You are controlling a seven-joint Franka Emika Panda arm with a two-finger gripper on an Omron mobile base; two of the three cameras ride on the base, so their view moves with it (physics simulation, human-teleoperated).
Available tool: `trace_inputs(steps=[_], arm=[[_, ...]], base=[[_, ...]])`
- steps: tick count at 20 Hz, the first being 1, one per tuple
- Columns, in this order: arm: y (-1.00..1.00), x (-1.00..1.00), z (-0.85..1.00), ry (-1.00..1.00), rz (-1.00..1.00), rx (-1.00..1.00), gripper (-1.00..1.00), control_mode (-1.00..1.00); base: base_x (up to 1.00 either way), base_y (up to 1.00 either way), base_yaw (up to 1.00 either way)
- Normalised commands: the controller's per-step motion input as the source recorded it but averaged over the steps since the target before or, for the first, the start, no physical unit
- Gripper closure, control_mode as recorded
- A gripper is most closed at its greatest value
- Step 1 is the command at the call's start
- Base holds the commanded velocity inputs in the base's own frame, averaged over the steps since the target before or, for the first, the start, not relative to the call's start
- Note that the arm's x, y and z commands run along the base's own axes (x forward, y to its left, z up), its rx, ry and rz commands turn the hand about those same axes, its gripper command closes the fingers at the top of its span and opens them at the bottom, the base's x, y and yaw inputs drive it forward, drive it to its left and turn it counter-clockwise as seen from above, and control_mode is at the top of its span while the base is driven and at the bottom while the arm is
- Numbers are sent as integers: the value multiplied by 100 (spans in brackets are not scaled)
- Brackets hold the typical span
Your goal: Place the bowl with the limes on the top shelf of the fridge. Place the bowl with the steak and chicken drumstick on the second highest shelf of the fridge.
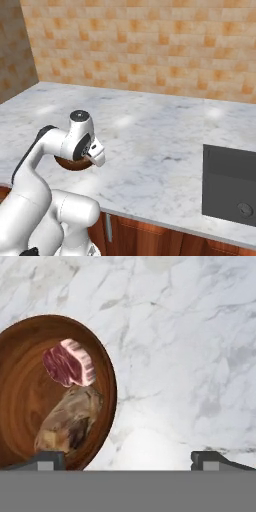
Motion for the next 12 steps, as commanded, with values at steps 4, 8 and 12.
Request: trace_inputs(steps=[4,8,12], arm=[[0,46,-50,9,3,0,-100,-100],[0,58,-36,8,1,0,-100,-100],[0,62,-15,8,0,0,-100,-100]], base=[[0,0,0],[0,0,0],[0,0,0]])
